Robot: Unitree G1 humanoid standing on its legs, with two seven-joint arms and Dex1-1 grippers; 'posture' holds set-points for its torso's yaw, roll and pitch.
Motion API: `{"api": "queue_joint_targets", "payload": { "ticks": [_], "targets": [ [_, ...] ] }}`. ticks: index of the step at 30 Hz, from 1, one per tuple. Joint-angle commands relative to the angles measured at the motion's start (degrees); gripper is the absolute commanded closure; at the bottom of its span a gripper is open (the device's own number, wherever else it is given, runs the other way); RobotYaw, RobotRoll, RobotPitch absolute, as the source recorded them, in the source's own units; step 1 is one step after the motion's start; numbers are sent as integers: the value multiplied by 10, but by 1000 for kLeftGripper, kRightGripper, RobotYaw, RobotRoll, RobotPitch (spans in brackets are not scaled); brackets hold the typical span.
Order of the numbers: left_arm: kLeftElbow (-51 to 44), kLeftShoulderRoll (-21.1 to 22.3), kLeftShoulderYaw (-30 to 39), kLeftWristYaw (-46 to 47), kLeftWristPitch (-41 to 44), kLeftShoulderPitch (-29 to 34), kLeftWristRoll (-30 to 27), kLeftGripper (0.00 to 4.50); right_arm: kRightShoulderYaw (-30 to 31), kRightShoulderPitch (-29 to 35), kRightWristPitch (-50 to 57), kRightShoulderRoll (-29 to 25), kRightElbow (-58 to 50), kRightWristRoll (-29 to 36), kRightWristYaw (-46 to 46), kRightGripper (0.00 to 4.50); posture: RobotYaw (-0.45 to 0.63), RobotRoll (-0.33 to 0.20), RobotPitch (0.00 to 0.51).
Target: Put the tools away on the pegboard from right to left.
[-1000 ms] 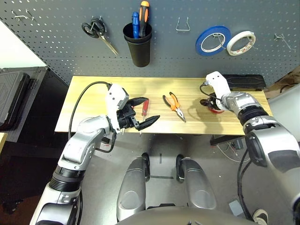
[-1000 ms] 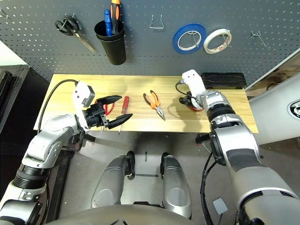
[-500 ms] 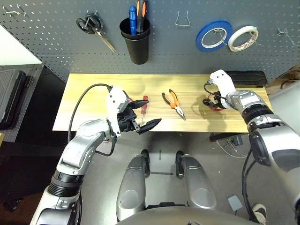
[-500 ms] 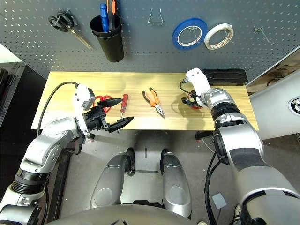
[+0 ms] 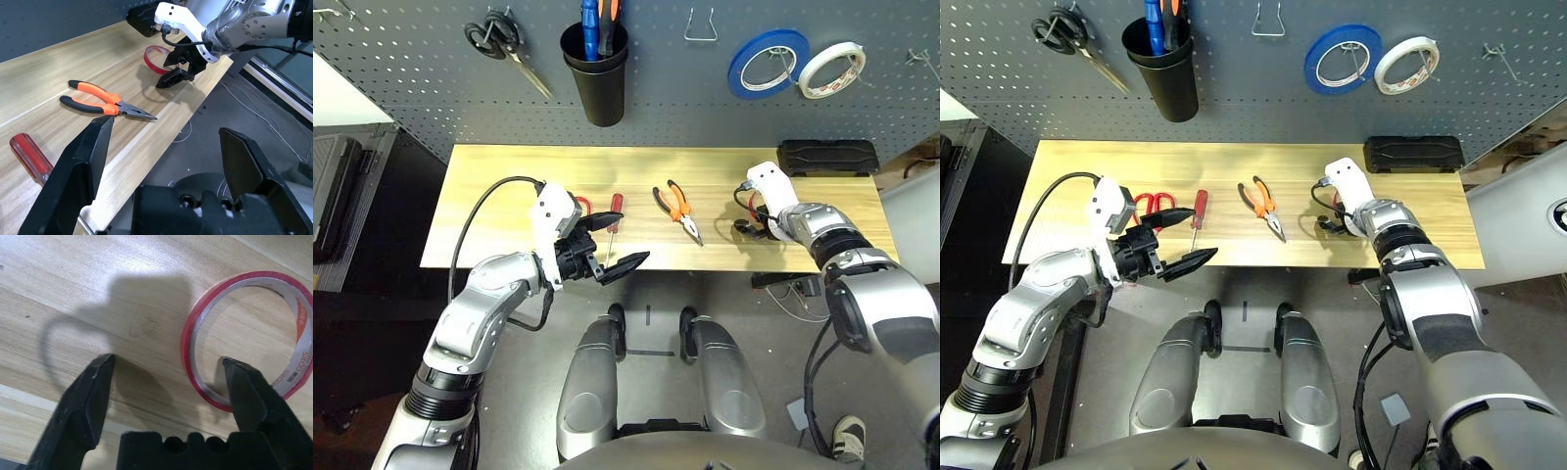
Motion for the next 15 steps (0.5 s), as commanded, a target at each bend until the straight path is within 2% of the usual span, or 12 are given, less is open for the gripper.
{"api": "queue_joint_targets", "payload": {
  "ticks": [1,9,10,15],
  "targets": [
    [-13,3,-3,2,8,7,-4,0,-3,28,9,5,24,-5,-12,1357,52,0,371],
    [14,-1,-7,1,-8,-10,9,0,0,26,-11,6,17,-10,-9,4305,40,0,343],
    [20,-1,-9,0,-12,-15,12,0,0,25,-16,3,14,-11,-16,4448,37,0,334],
    [55,-2,-15,-7,-35,-37,24,0,-10,23,-21,-5,-3,-2,-21,4448,11,0,294]
  ]
}}
